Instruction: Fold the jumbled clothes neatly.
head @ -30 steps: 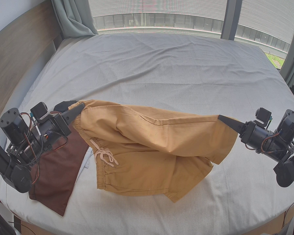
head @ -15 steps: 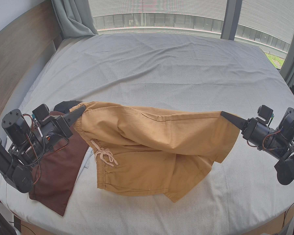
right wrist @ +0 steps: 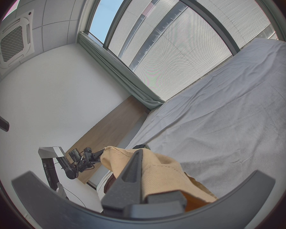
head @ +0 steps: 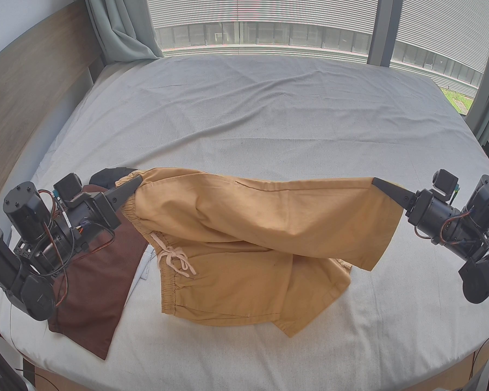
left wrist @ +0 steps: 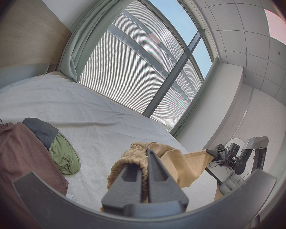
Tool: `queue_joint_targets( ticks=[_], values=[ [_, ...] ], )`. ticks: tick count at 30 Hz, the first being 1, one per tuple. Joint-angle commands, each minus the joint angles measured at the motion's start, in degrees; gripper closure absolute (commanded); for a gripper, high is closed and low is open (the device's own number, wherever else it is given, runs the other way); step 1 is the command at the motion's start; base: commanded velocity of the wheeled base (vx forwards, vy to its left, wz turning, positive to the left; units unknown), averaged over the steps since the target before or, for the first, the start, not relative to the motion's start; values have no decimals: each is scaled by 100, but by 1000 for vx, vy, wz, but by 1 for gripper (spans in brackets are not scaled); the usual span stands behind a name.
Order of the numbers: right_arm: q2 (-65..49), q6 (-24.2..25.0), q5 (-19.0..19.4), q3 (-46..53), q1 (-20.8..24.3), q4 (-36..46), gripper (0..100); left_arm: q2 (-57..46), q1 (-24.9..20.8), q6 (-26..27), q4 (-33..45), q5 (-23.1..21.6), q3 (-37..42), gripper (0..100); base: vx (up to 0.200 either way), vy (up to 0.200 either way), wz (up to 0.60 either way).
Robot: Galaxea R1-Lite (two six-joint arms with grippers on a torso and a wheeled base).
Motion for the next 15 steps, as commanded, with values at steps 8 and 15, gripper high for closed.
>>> queue_joint_targets(
  ticks=[8,15],
  values=[
    [-82,56,1,-111,-171,-4,100,84,42,13,-8,-1,-18,100,0,0,0],
    [-82,56,1,-181,-320,-4,100,93,95,4,1,-1,-27,100,0,0,0]
  ],
)
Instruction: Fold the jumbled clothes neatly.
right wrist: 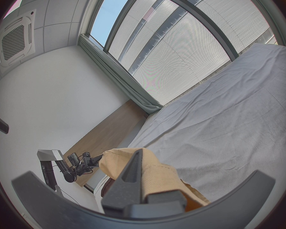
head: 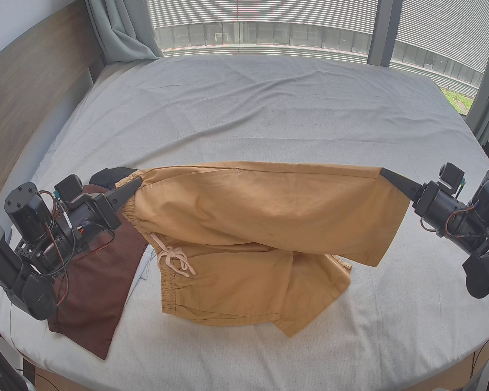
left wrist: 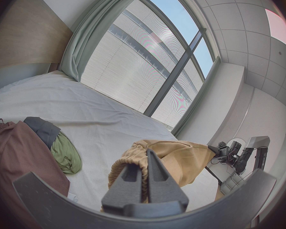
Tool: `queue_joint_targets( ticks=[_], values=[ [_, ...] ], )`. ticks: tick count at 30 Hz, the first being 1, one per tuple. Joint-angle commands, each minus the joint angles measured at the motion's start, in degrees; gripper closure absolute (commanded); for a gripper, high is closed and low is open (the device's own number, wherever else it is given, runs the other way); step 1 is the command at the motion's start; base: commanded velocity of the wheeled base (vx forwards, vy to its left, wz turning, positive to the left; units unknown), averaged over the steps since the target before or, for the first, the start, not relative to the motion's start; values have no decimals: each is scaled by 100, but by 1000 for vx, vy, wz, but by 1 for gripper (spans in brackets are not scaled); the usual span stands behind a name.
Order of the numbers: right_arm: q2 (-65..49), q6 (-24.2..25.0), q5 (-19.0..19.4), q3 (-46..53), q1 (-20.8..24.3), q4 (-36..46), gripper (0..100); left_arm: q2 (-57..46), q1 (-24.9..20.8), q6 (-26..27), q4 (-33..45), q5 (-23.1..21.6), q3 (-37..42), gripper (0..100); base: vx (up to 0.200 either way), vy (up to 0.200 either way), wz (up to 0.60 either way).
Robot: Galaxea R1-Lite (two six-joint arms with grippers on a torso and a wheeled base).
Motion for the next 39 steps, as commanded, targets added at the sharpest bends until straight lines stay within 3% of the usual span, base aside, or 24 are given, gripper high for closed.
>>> queue_joint_targets(
  ticks=[1,39],
  values=[
    [-1,1,-1,-37,-80,-4,100,18,36,-7,1,4,-16,100,0,0,0],
    [227,-43,7,-99,-133,-12,100,212,72,54,-8,39,-68,100,0,0,0]
  ],
)
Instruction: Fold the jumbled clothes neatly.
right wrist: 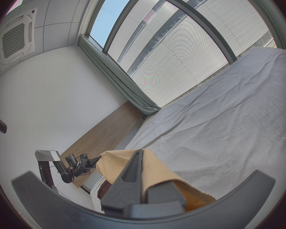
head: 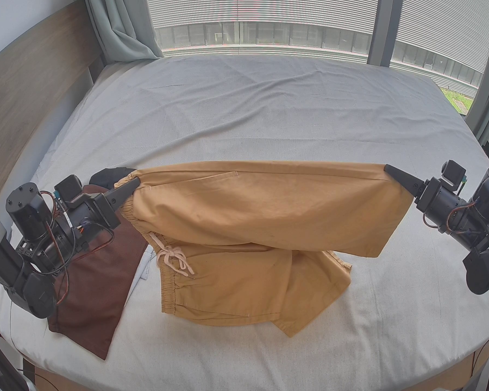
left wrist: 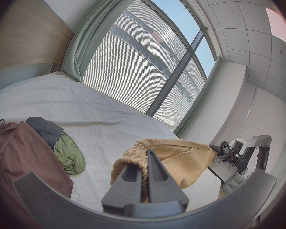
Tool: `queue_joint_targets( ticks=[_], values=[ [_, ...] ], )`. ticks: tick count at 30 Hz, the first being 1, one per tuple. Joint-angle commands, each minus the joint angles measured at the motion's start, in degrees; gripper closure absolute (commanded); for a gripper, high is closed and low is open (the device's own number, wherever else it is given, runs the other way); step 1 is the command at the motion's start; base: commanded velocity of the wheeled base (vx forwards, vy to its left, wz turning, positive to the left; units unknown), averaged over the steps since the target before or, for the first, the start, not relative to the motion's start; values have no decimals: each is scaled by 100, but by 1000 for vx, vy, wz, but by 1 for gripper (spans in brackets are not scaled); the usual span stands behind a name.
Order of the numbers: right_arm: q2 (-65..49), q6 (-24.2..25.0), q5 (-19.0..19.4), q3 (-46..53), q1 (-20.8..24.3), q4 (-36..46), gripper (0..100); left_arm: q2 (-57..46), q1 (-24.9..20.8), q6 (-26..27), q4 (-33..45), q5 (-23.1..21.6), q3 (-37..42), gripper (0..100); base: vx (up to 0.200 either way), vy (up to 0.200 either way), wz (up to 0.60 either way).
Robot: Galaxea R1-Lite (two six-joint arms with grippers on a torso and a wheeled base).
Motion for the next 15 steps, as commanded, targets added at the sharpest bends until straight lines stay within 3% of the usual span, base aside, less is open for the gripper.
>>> queue_joint_targets(
  ticks=[1,15],
  values=[
    [215,-21,5,8,38,-12,100,167,-20,23,-1,12,-37,100,0,0,0],
    [901,14,5,-756,20,5,100,536,112,-21,7,126,-477,100,0,0,0]
  ],
)
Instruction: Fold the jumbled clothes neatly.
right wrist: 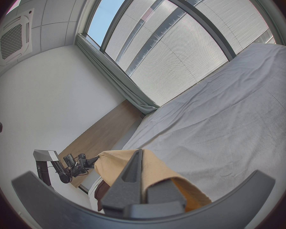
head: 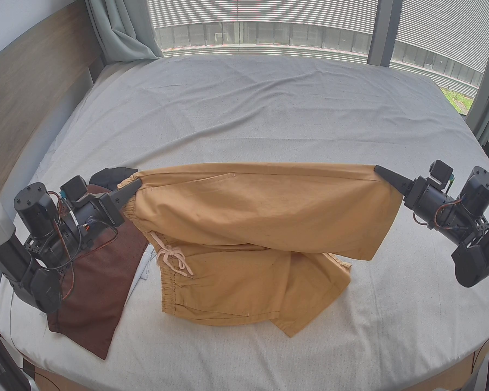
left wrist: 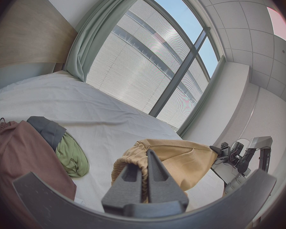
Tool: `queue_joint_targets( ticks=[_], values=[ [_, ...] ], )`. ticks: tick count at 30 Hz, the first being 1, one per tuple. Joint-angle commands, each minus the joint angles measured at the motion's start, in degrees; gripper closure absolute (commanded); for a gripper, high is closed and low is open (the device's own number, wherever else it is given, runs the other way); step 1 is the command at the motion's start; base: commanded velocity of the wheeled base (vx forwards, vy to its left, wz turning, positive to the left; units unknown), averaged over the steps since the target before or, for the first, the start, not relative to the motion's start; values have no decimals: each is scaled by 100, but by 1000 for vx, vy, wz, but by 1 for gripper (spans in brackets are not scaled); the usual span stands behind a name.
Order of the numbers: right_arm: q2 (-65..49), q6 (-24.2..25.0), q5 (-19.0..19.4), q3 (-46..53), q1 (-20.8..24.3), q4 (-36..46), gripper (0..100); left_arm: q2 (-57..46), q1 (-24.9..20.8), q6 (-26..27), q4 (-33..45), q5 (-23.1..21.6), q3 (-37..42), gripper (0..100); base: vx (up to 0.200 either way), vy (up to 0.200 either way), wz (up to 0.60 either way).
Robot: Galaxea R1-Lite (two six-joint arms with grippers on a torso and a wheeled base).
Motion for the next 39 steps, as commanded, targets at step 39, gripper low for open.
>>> queue_joint_targets(
  ticks=[39],
  values=[
    [2499,185,-26,-3547,-123,87,100,1821,-9,-755,5,782,-2291,100,0,0,0]
  ],
)
